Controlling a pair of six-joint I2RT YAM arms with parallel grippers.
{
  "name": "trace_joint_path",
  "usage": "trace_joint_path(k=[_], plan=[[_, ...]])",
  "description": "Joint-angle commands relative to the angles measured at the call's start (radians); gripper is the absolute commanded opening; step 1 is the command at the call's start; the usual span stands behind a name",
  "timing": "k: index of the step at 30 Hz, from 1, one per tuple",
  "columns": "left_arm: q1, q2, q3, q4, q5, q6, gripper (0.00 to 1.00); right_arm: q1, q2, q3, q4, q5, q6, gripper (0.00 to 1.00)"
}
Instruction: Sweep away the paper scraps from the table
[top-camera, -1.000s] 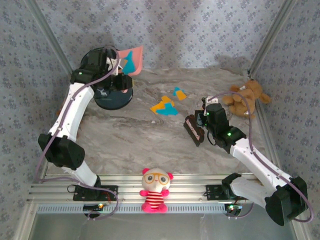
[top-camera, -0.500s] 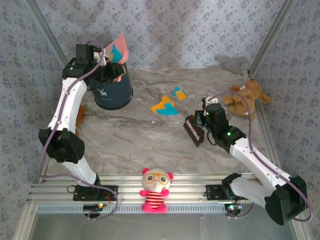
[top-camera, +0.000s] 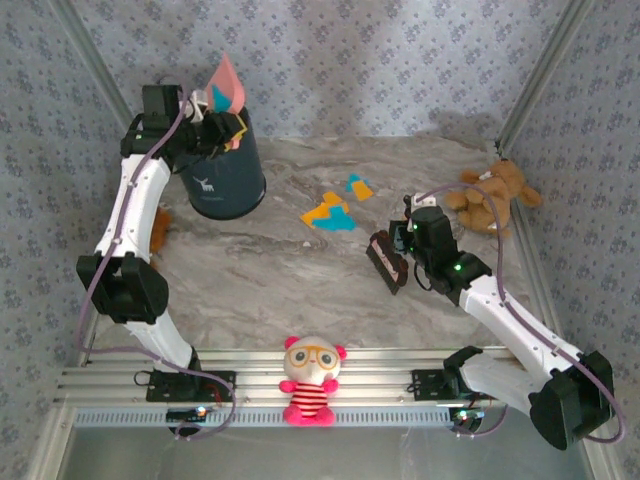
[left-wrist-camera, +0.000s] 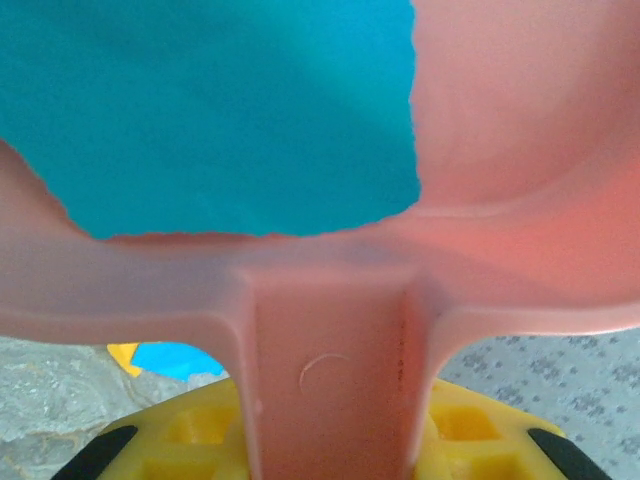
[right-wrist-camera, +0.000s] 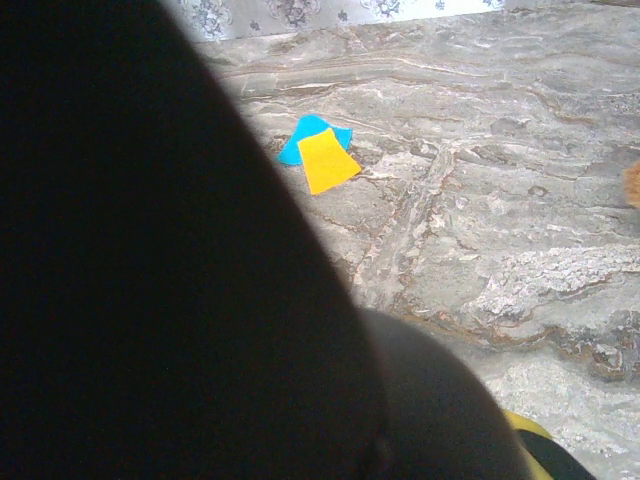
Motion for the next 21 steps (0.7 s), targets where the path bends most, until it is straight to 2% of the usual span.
trace_joint_path(k=[1,21], plan=[[0.012,-0.005,-0.017,0.097,0.037,-0.080,0.00,-0.007,-0.002,0.027,0.007,-0.008,0.024,0.00],[0.044,-0.018,-0.182,0.486,0.157,-0.454,0.00,-0.015,0.010,0.033,0.000,-0.019,0.031,0.00]])
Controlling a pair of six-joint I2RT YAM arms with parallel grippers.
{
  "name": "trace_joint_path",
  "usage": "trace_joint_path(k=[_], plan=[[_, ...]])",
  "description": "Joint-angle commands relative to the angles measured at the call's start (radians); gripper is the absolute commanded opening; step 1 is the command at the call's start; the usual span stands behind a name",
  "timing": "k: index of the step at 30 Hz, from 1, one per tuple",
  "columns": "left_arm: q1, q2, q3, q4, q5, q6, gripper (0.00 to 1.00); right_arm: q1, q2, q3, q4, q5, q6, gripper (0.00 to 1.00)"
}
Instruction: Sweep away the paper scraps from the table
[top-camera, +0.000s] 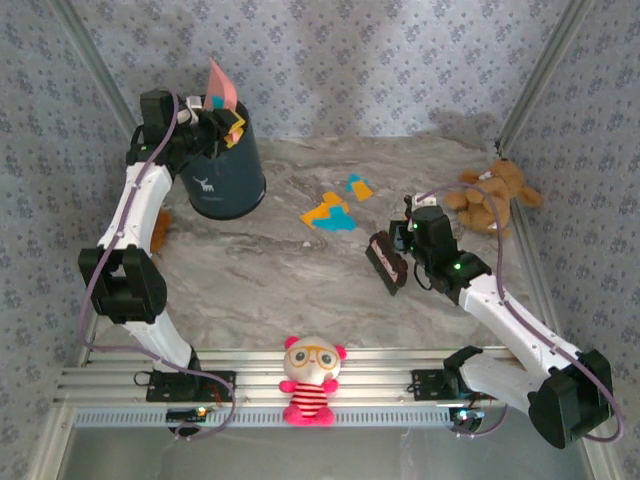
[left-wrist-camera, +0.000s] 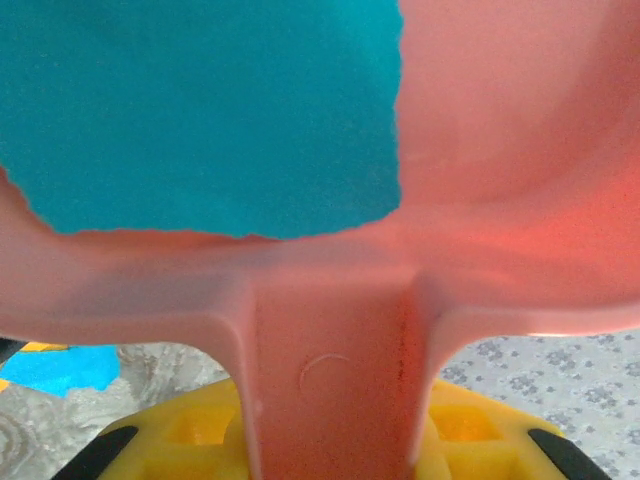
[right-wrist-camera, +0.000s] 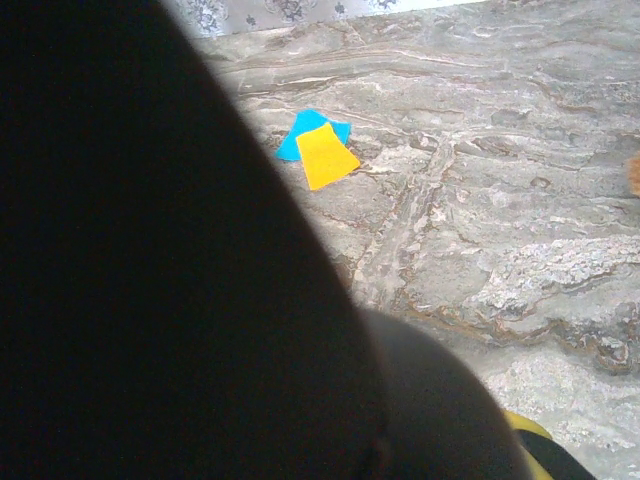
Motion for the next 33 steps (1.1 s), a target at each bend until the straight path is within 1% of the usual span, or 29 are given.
trace_joint_path(k=[1,11,17,23,31,33], plan=[[0.007,-0.019,-0.014,0.146,0.049,-0.097,0.00,-0.007,0.000,0.034,0.000,-0.009,0.014,0.00],[0.012,-0.031,-0.097,0.398,0.076,-0.333,0.00,-0.011,0.005,0.033,0.003,-0.015,0.014,0.00],[0.012,-0.032,-0.154,0.563,0.068,-0.488,0.00,-0.011,0.008,0.033,0.002,-0.018,0.014,0.00],[0.012,-0.031,-0.171,0.614,0.055,-0.545,0.00,-0.013,0.008,0.031,0.002,-0.019,0.017,0.00],[0.011,-0.016,-0.250,0.851,0.021,-0.746,0.00,-0.015,0.008,0.031,0.003,-0.021,0.017,0.00],[0.012,-0.016,-0.259,0.880,0.014,-0.773,0.00,-0.015,0.009,0.031,0.004,-0.021,0.018,0.00]])
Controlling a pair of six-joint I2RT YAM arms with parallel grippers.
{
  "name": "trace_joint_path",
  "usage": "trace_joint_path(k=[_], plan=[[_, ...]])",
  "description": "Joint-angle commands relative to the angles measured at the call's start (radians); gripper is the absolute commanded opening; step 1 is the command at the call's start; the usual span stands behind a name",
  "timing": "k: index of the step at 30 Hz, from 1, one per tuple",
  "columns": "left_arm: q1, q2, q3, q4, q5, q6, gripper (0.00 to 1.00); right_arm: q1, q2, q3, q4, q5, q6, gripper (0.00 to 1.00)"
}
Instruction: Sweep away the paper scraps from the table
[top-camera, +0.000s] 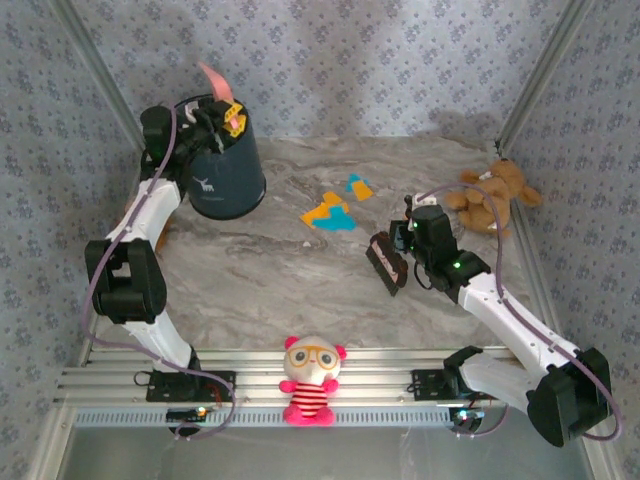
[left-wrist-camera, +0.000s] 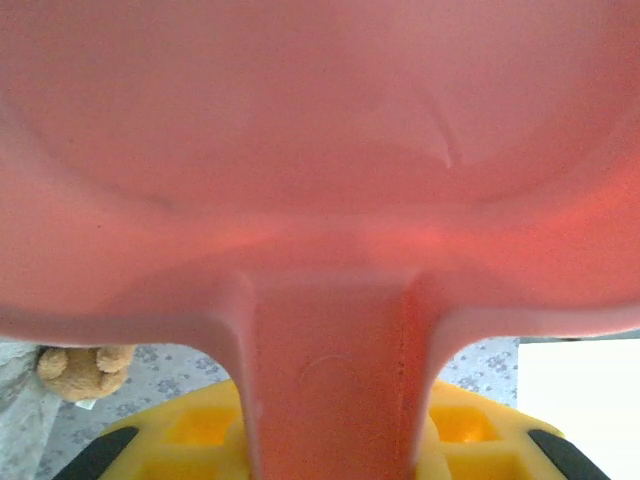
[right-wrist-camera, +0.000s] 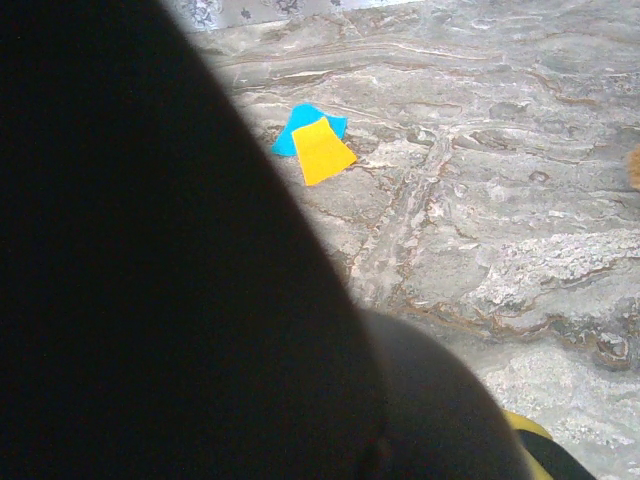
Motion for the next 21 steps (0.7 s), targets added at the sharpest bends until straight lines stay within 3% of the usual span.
trace_joint_path(k=[1,10,21], plan=[[0.008,-0.016,-0.001,0.159,-0.018,-0.101,0.00,-0.004,-0.001,0.031,0.005,-0.011,0.016,0.00],[0.008,-0.016,-0.046,0.306,-0.054,-0.226,0.00,-0.003,0.004,0.026,0.007,-0.016,0.019,0.00],[0.007,-0.033,-0.051,0.298,-0.035,-0.208,0.00,-0.004,0.002,0.023,0.006,-0.016,0.024,0.00]])
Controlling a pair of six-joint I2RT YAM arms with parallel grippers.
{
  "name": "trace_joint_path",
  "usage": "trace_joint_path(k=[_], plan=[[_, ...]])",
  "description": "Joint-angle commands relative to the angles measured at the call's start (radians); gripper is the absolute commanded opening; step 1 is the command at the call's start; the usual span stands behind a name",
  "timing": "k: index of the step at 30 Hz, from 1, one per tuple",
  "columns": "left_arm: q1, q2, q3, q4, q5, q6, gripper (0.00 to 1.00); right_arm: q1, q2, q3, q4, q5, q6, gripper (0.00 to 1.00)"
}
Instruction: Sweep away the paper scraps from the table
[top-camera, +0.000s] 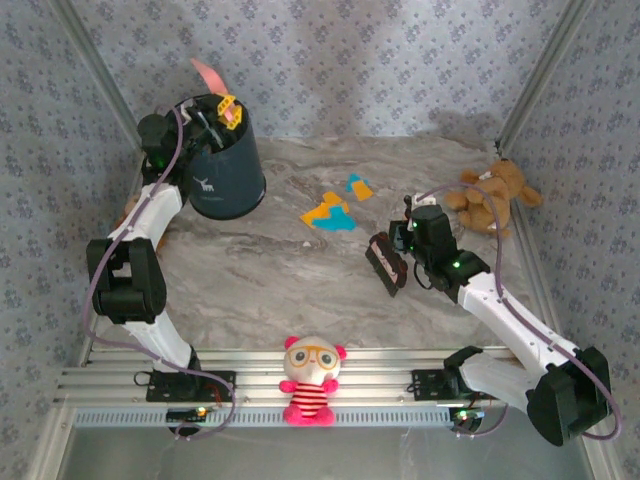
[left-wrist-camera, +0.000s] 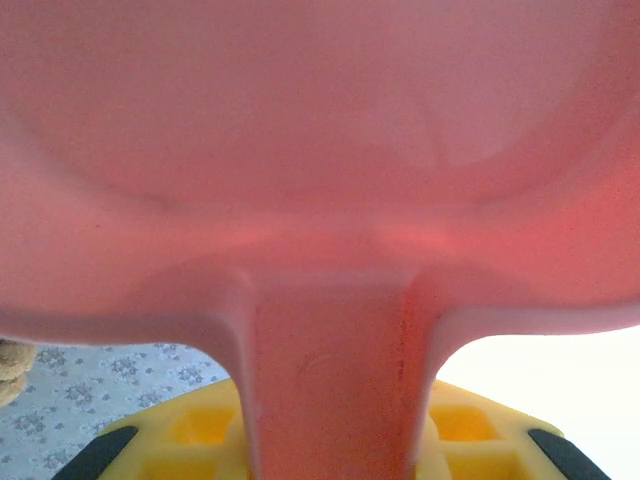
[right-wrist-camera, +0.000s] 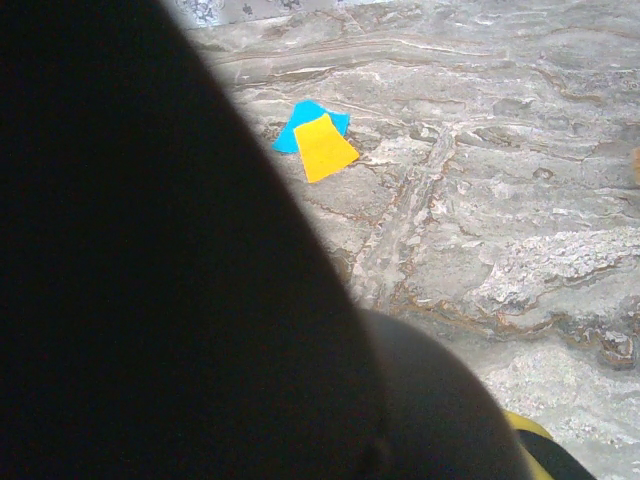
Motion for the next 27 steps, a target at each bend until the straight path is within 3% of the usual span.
trace_joint_path(k=[1,8,20,24,27], plan=[[0.007,-0.037,0.011,0.012,0.026,0.039,0.00,-0.004,-0.004,0.023,0.005,-0.012,0.023,0.00],[0.005,-0.118,0.127,-0.594,0.076,0.558,0.00,-0.005,-0.010,0.014,0.008,-0.008,0.023,0.00],[0.001,-0.106,0.301,-1.165,0.074,1.123,0.00,-0.006,-0.005,0.011,0.012,-0.011,0.025,0.00],[-0.015,-0.104,0.398,-1.424,-0.019,1.379,0.00,-0.008,-0.005,0.007,0.016,-0.015,0.028,0.00],[-0.020,-0.129,0.390,-1.480,-0.037,1.484,0.00,-0.010,-0.005,0.006,0.019,-0.017,0.031,0.00]])
